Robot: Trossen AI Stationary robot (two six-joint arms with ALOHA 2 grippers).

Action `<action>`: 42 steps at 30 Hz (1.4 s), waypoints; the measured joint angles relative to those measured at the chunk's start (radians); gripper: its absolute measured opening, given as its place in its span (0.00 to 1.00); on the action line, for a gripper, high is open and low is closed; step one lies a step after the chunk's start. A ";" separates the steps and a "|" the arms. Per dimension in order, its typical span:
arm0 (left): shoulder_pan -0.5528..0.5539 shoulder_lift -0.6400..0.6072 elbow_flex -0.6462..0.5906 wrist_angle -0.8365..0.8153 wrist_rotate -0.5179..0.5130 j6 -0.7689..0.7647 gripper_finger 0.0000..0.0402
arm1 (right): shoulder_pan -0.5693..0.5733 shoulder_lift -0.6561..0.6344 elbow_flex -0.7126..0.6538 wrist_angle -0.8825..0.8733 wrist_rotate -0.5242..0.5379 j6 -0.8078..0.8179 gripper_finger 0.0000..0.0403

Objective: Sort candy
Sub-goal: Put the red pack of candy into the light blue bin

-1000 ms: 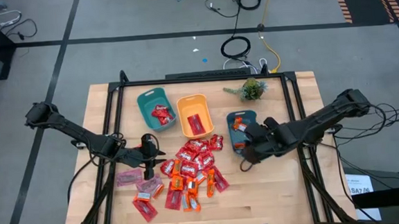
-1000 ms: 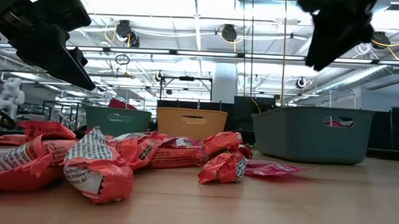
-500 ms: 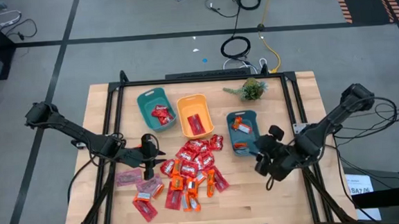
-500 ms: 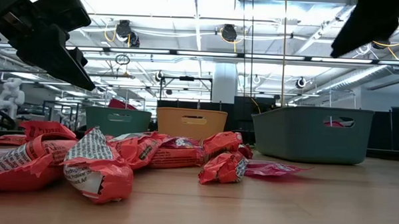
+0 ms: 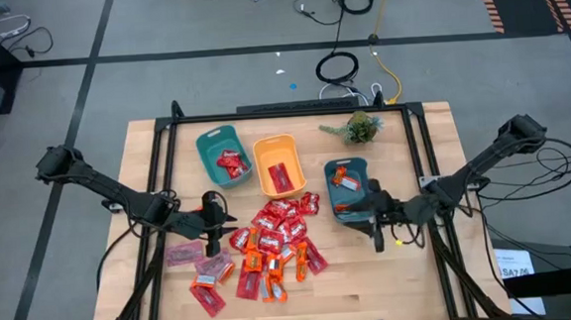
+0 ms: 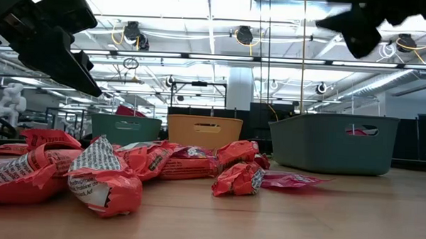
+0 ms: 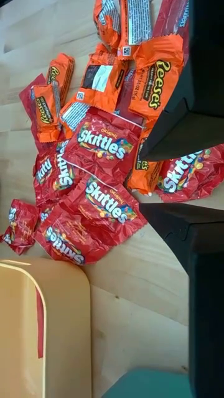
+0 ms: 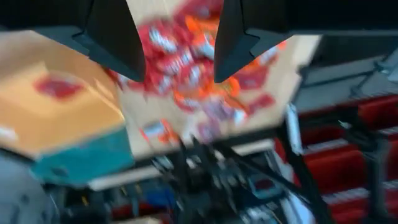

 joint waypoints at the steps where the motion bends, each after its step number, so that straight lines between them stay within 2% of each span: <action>1: 0.000 0.000 0.000 0.000 0.000 0.000 0.32 | -0.008 0.005 0.001 0.035 -0.009 -0.023 0.45; 5: 0.000 0.000 0.000 -0.001 0.000 0.000 0.32 | -0.037 0.031 0.001 0.084 -0.010 -0.059 0.45; 20: -0.001 0.000 0.000 0.001 0.000 0.000 0.32 | -0.127 0.158 0.001 0.082 -0.007 -0.041 0.45; 30: -0.001 0.000 0.000 0.001 -0.001 0.000 0.32 | -0.132 0.163 0.001 0.130 -0.003 -0.040 0.45; 42: -0.001 0.000 0.000 -0.001 -0.048 0.001 0.32 | -0.145 0.193 0.038 0.128 -0.002 -0.071 0.45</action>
